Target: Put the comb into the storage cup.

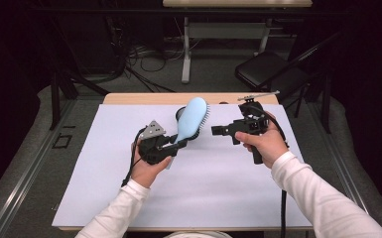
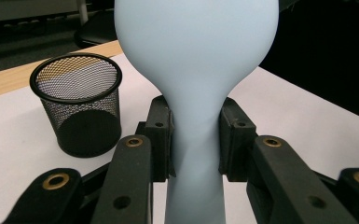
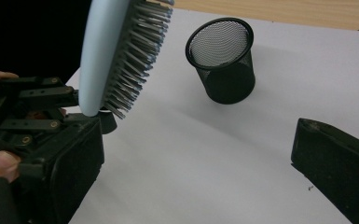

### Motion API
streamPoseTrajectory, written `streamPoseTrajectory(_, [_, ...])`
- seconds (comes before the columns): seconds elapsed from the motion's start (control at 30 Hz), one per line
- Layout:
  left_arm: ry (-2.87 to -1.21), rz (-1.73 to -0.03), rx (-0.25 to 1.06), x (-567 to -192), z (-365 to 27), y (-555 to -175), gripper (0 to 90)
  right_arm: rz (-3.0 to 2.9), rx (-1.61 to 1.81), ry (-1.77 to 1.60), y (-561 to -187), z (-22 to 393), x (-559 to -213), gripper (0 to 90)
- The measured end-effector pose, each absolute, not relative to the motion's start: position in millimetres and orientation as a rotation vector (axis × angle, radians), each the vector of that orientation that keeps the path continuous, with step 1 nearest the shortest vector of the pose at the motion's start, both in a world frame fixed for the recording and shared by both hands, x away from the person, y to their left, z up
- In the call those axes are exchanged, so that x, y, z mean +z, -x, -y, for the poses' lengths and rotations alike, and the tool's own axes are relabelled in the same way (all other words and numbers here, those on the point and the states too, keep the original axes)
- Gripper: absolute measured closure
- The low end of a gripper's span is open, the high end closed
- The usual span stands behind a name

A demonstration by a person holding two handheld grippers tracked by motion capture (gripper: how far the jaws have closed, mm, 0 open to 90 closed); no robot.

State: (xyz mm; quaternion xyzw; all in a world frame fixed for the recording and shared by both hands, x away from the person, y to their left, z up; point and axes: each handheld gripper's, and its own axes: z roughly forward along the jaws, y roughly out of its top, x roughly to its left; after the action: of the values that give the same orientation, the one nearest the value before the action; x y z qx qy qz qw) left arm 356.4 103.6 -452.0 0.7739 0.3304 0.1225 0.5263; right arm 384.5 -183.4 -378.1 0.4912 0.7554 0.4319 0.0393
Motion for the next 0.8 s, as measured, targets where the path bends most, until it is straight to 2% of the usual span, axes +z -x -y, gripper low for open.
streamPoseTrajectory(0.8, [-1.843,-0.787,0.303,-454,-102,-355,69.7,-2.295,1.424,-1.486,-391,160,-354,2.7])
